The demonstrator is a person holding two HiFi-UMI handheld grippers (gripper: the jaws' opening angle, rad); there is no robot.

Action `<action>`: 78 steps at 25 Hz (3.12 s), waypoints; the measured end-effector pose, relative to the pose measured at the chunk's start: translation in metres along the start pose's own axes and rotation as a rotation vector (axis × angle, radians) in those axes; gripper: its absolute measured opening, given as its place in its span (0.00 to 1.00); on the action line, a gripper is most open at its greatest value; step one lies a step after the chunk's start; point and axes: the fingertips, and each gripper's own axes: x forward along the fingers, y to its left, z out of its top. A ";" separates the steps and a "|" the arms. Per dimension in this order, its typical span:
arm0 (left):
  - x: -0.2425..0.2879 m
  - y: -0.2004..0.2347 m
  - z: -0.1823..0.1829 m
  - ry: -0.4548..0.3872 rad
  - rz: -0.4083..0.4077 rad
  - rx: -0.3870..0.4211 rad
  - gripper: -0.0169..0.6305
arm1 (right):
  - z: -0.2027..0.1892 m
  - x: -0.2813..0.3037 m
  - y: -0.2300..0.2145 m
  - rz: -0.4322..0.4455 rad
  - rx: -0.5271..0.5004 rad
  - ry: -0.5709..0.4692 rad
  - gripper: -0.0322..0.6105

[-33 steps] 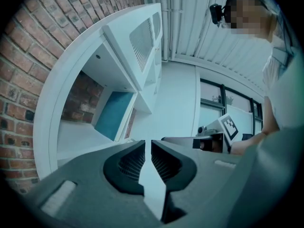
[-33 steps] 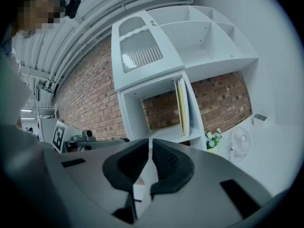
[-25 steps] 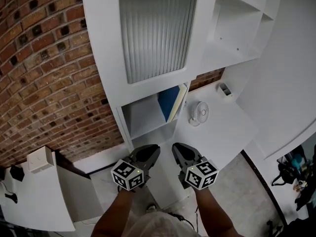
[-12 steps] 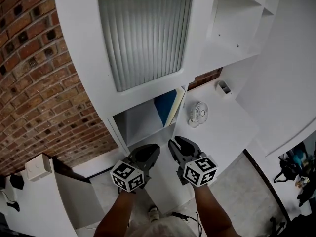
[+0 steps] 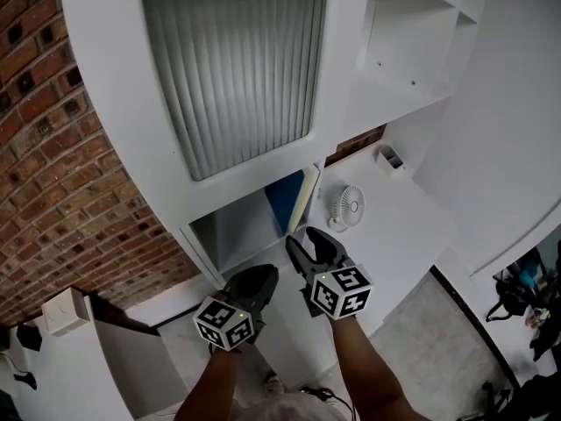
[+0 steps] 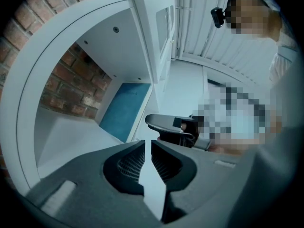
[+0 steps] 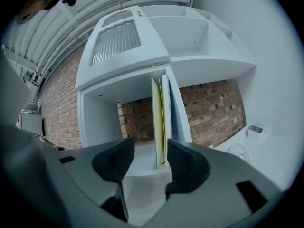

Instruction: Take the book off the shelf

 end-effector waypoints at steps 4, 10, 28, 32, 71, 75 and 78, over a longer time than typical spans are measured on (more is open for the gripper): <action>0.004 0.002 0.002 -0.005 -0.004 -0.003 0.06 | 0.005 0.012 -0.007 -0.023 0.018 -0.011 0.40; 0.006 0.004 0.005 -0.011 -0.007 -0.006 0.06 | 0.010 0.028 -0.014 -0.054 0.009 -0.014 0.40; 0.002 0.016 0.005 -0.011 0.019 -0.016 0.06 | 0.017 0.065 -0.023 -0.077 0.018 0.012 0.40; 0.000 0.015 0.007 -0.016 0.016 -0.017 0.06 | 0.018 0.073 -0.022 -0.075 0.007 0.024 0.40; -0.010 0.003 0.009 -0.032 0.020 -0.011 0.06 | 0.015 0.047 -0.032 -0.123 0.000 0.030 0.14; -0.011 -0.002 0.010 -0.031 0.020 -0.008 0.06 | 0.013 0.038 -0.031 -0.109 0.010 0.023 0.14; -0.012 -0.006 0.009 -0.031 0.021 -0.006 0.06 | 0.012 0.031 -0.029 -0.103 0.014 0.019 0.14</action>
